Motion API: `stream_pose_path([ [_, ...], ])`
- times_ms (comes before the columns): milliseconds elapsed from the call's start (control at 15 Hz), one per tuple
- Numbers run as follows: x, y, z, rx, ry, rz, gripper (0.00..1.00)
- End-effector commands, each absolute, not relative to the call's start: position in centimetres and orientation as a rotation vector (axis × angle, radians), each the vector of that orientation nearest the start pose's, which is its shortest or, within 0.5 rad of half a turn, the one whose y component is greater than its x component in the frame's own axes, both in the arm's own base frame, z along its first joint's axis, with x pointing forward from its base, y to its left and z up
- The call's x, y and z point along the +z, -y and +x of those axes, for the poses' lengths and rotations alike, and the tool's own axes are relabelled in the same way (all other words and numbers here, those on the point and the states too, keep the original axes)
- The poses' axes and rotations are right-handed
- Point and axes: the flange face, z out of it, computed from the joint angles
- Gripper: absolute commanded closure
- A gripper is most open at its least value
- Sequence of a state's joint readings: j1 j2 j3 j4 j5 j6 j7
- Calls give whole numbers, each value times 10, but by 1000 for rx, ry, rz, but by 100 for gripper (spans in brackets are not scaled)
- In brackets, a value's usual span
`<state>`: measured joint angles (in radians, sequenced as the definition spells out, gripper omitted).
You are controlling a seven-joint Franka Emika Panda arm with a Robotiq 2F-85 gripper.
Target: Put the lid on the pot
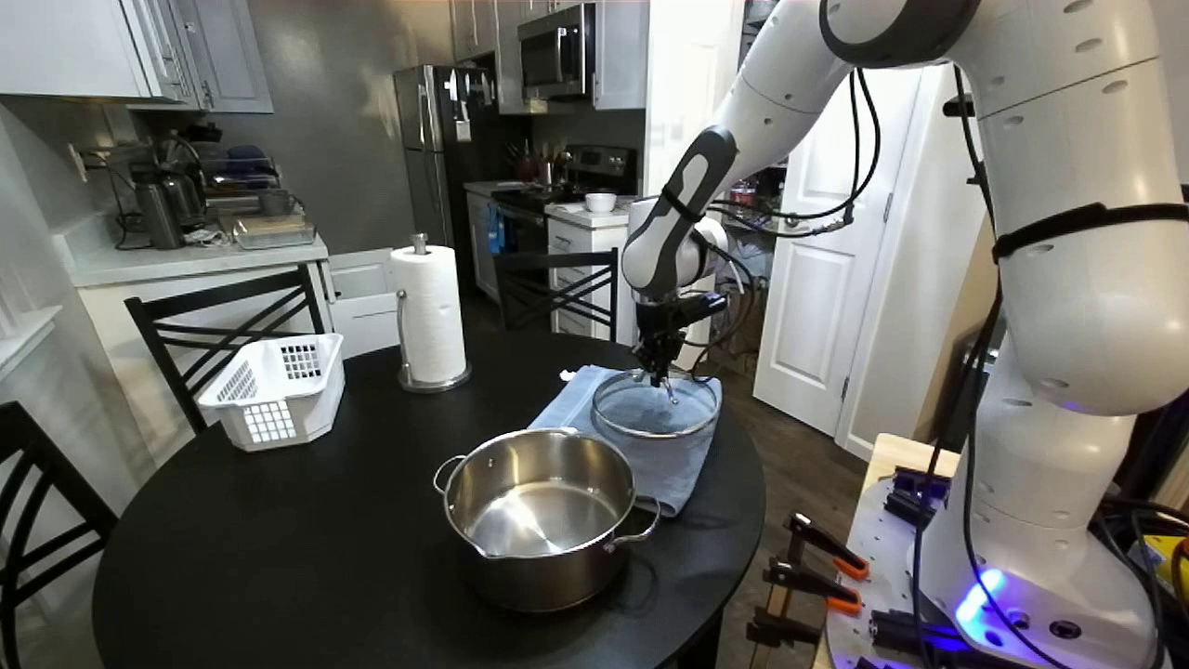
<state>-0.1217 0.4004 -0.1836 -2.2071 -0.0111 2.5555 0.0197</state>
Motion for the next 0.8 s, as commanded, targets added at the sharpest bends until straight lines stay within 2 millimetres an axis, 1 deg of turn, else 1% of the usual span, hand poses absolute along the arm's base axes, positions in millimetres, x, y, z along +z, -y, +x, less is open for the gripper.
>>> stream_pose_path([
  [0,252,162,502,57,-452,-3211,93],
  [133,278,156,495,11,-382,-3236,93],
  [267,303,142,489,-40,-296,-3261,93],
  [600,358,96,480,-90,-87,-3329,93],
  [733,382,73,484,-77,14,-3341,93],
])
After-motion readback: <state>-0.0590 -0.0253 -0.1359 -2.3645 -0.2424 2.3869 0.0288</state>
